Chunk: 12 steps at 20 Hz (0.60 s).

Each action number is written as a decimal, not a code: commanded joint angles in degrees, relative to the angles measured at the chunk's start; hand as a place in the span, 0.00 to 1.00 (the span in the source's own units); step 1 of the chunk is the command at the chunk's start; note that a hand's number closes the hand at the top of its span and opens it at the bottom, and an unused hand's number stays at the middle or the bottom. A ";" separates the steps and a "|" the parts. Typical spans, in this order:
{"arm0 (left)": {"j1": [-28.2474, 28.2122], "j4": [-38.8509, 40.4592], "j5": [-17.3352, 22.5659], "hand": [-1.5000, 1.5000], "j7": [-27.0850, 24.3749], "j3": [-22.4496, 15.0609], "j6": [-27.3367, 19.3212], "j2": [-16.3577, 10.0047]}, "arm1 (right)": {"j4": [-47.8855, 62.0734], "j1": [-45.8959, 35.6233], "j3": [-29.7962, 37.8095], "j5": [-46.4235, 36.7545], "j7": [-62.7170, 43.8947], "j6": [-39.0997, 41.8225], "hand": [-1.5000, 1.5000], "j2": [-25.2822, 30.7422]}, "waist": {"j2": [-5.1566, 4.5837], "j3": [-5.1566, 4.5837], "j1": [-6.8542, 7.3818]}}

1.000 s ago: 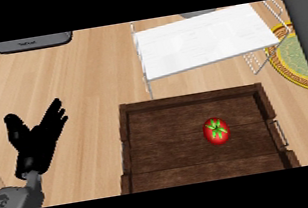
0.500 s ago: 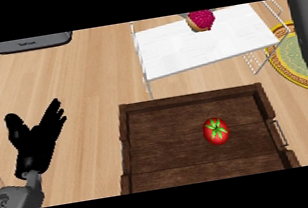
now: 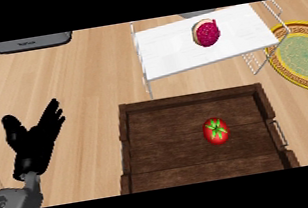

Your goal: Pick the cupcake from the tray and place it in the tiered shelf

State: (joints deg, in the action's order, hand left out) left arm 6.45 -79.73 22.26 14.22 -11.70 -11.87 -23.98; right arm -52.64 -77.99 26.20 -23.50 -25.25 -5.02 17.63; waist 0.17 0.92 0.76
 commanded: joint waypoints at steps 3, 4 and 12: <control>-3.42 3.85 2.89 0.50 -2.08 2.65 4.49 -0.89 | 2.12 0.22 3.30 -1.67 -1.65 -5.14 0.00 7.42 | -0.45 -0.99 -0.10; -3.41 3.48 0.96 0.50 -2.34 0.99 1.59 1.48 | 1.48 -0.92 4.32 -0.96 -1.85 -5.02 0.00 9.48 | -0.36 -0.96 -0.30; -2.37 2.96 0.62 0.50 0.26 1.90 1.38 0.83 | 3.76 4.68 12.14 6.61 -0.21 -0.49 0.00 19.05 | -0.40 -0.92 -0.56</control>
State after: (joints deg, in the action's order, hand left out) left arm 5.31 -80.74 22.01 15.42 -11.12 -11.75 -24.09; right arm -50.63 -74.75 35.20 -20.15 -26.98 -7.61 32.35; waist 0.23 0.79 0.24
